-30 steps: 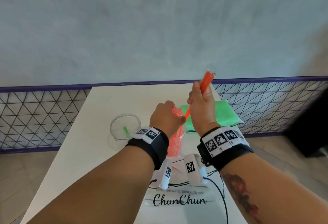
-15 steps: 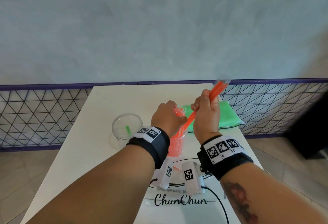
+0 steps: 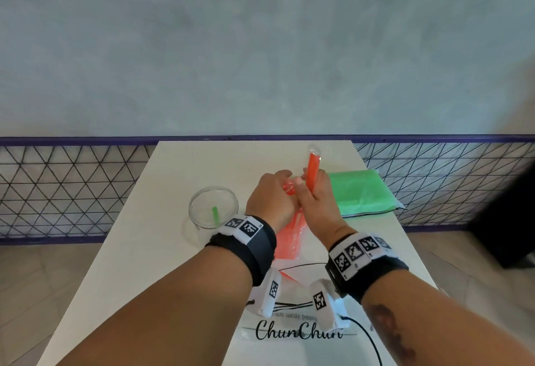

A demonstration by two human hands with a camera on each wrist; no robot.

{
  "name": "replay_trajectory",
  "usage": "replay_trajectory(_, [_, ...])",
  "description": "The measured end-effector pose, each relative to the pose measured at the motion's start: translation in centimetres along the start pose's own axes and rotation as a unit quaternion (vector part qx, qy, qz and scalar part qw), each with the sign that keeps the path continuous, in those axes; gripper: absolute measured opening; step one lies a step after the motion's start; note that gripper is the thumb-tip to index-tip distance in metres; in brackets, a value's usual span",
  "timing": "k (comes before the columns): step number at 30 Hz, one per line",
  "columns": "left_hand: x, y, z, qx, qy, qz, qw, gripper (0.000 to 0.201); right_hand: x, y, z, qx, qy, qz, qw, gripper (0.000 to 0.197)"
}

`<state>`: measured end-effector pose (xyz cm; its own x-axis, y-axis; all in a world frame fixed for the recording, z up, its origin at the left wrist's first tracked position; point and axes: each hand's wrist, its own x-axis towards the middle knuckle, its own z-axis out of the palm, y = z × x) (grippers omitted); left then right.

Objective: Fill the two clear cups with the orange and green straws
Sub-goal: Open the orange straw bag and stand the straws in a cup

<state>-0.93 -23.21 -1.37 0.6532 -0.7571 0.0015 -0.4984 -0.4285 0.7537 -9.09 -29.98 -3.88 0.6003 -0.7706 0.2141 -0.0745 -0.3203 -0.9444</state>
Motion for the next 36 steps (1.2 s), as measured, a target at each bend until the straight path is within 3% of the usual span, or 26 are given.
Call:
replay_trajectory(2, [-0.2, 0.1, 0.0, -0.025, -0.014, 0.005, 1.0, 0.016, 0.6, -2.6, -1.4, -0.05, 0.021, -0.105, 0.993, 0.054])
replay_trajectory(3, [-0.2, -0.2, 0.0, -0.034, -0.016, 0.013, 0.999, 0.024, 1.3, -4.0, -2.1, -0.082, 0.037, -0.171, 0.981, 0.061])
replay_trajectory(5, [-0.4, -0.4, 0.1, -0.026, -0.025, 0.015, 0.999, 0.048, 2.8, -6.1, -3.2, -0.205, 0.027, -0.257, 0.944, 0.057])
replay_trajectory(6, [-0.4, -0.5, 0.1, -0.031, -0.027, 0.012, 0.999, 0.055, 3.3, -6.7, -3.4, -0.265, -0.006, -0.261, 0.928, 0.056])
replay_trajectory(10, [0.1, -0.4, 0.5, -0.083, -0.021, 0.01, 0.996, 0.057, 3.4, -4.3, -2.5, -0.337, -0.106, -0.183, 0.917, 0.065])
replay_trajectory(12, [0.2, -0.7, 0.5, -0.139, 0.004, -0.034, 0.99, 0.063, 2.7, -2.3, -1.6, -0.356, -0.128, -0.156, 0.912, 0.075])
replay_trajectory(14, [-0.2, -1.1, 0.1, -0.196, 0.041, -0.063, 0.978, 0.055, 2.1, -0.7, -1.2, -0.366, -0.155, -0.115, 0.91, 0.08])
replay_trajectory(17, [-0.4, -1.8, 0.3, -0.215, 0.059, -0.06, 0.973, 0.042, 1.8, 0.2, -1.3, -0.353, -0.192, -0.065, 0.913, 0.065])
replay_trajectory(19, [-0.3, -2.1, 0.7, -0.223, 0.068, -0.063, 0.97, 0.029, 1.9, -0.4, -1.7, -0.378, -0.218, -0.045, 0.899, 0.062])
replay_trajectory(21, [-0.2, -2.0, 1.0, -0.25, 0.077, -0.067, 0.963, 0.029, 1.9, -1.2, -1.7, -0.388, -0.191, -0.059, 0.9, 0.059])
replay_trajectory(24, [-0.2, -2.2, 1.8, -0.29, 0.074, -0.086, 0.95, 0.044, 1.5, -1.8, -0.7, -0.285, -0.111, -0.058, 0.95, 0.054])
replay_trajectory(26, [-0.1, -2.4, 2.0, -0.305, 0.068, -0.115, 0.943, 0.051, 1.3, -1.5, -0.1, -0.25, -0.114, -0.008, 0.961, 0.054])
replay_trajectory(28, [0.1, -2.6, 1.8, -0.286, 0.062, -0.125, 0.948, 0.044, 1.4, -1.4, -0.1, -0.263, -0.119, 0.014, 0.957, 0.055])
replay_trajectory(33, [1.0, -2.7, 1.7, -0.152, 0.064, -0.069, 0.984, 0.03, 1.6, -2.3, -0.9, -0.287, -0.182, 0.026, 0.94, 0.056])
replay_trajectory(36, [0.8, -2.7, 1.7, -0.153, 0.073, -0.077, 0.983, 0.036, 1.5, -2.7, -1.4, -0.187, -0.199, 0.056, 0.96, 0.061])
